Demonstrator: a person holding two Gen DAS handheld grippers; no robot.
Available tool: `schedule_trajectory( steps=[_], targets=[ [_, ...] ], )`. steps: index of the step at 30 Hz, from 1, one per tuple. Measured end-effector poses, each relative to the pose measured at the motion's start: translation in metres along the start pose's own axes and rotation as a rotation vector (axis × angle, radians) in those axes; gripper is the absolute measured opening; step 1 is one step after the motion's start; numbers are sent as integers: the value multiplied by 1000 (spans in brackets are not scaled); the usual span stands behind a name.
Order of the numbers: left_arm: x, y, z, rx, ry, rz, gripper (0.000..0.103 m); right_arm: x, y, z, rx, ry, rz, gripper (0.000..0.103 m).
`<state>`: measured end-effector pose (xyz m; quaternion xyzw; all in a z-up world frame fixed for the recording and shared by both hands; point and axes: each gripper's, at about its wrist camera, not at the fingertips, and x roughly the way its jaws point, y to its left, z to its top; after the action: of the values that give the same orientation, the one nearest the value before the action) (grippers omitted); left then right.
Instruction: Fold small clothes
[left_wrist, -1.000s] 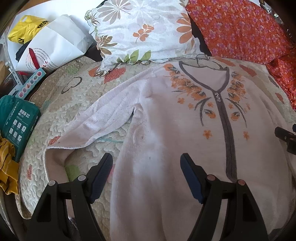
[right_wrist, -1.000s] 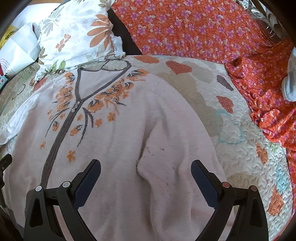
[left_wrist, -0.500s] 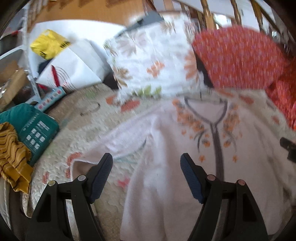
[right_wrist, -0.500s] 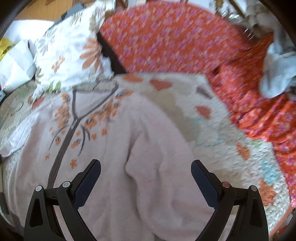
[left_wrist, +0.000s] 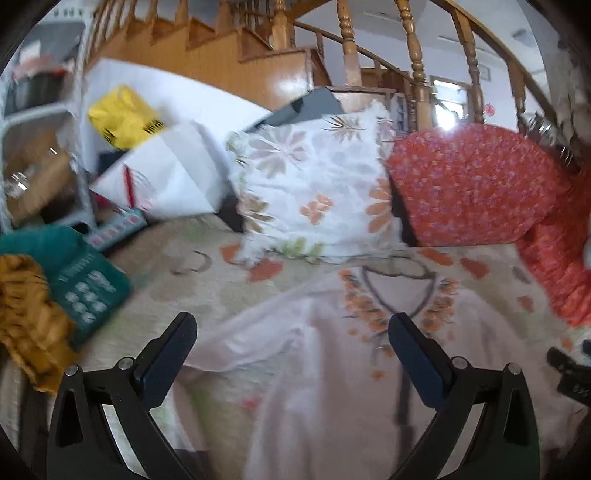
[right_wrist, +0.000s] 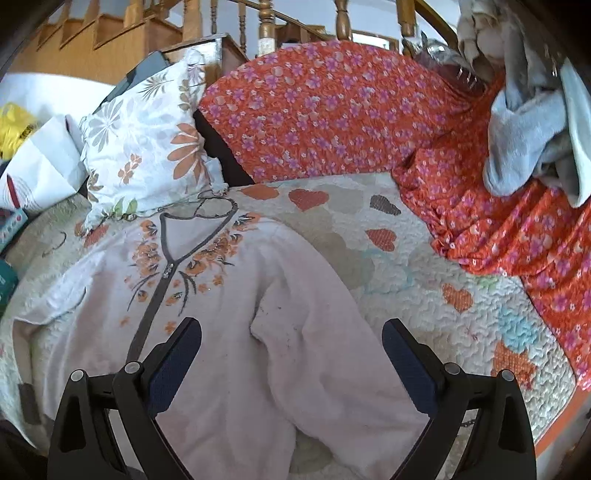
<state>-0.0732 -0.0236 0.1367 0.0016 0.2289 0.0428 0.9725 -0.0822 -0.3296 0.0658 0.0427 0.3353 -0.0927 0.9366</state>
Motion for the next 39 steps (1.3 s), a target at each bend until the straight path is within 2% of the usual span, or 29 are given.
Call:
schedule_trajectory(
  steps=[4,9,11,13,16,19,20,22,24,25,27,29,31,36,39],
  targets=[
    [26,-12,2,24,26,-39,103,21,-12,12,-3,38,-30,100],
    [73,-22,-10,73,98,-58,103,83,-26,30,-29,138,-65,100],
    [91,-21,-18,69,132,-61,103,113,-37,37,-6,196,-50,100],
    [114,-21,-25,51,203,-67,103,143,-50,45,37,251,-26,100],
    [133,-21,-28,9,294,-118,103,193,-77,57,137,334,23,100],
    [139,-19,-29,-15,316,-134,103,233,-89,59,173,394,7,99],
    [140,-20,-28,-15,316,-134,103,243,-91,58,185,417,18,95],
    [142,-19,-27,-12,308,-127,103,251,-91,54,203,434,32,92],
    [146,-18,-27,-16,318,-125,103,247,-81,51,160,428,67,91],
    [149,-17,-28,-23,331,-129,103,245,-75,50,124,429,68,87],
    [153,-14,-29,-37,364,-138,103,237,-64,47,60,424,76,63],
    [159,-11,-33,-57,406,-145,103,229,-60,47,40,426,79,22],
    [163,-9,-36,-72,430,-140,103,222,-61,50,24,426,78,5],
    [166,1,-41,-106,455,-135,103,223,-78,87,-33,377,-129,4],
    [167,8,-40,-128,463,-130,103,235,-84,127,-43,341,-218,4]
  ],
)
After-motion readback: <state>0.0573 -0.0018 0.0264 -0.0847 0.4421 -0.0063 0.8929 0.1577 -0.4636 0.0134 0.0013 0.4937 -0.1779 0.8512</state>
